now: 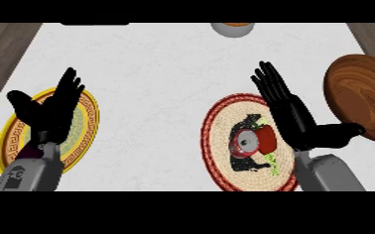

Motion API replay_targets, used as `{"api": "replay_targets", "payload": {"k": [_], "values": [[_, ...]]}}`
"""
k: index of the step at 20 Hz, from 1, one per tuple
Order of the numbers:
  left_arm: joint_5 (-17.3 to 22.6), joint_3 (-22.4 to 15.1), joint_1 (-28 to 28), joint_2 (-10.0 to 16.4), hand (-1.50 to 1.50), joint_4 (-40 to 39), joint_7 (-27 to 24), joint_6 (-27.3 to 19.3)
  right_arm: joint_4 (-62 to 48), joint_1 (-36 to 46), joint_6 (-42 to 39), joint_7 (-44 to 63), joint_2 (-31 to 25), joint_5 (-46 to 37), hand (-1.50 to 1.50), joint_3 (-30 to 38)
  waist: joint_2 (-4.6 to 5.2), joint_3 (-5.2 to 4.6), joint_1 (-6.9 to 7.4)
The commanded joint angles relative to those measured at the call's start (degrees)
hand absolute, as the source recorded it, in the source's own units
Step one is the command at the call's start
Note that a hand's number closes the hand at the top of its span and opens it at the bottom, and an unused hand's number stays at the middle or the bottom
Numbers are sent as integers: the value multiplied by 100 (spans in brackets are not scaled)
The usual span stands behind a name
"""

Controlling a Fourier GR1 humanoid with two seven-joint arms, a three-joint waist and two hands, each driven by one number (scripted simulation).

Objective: Pick the bell pepper from the placemat and place it in the bowl

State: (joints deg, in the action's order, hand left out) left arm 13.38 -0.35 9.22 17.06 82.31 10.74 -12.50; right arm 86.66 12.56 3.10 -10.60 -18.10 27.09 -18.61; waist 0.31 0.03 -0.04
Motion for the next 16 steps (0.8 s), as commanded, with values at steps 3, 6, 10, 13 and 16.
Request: {"api": "replay_targets", "payload": {"k": [3,6,10,13,16], "values": [[-668,-192,438,361,0,286,-153,-137,-596,533,-2238,-81,-604,872,150,153,26,28,144],[-1011,-249,674,709,0,493,-558,-18,-672,813,-3470,-13,-915,1230,150,-53,100,68,432],[-1308,-645,443,321,0,564,-590,-276,-2598,891,-3354,-1477,-1457,539,-150,1084,111,41,305],[-1334,-647,649,396,0,488,-409,-211,-2686,955,-4541,-2431,-1674,53,-150,805,94,44,261],[-1197,-569,548,392,0,512,-382,-133,-2771,1153,-4739,-3225,-2137,-820,-150,824,80,38,274]]}}
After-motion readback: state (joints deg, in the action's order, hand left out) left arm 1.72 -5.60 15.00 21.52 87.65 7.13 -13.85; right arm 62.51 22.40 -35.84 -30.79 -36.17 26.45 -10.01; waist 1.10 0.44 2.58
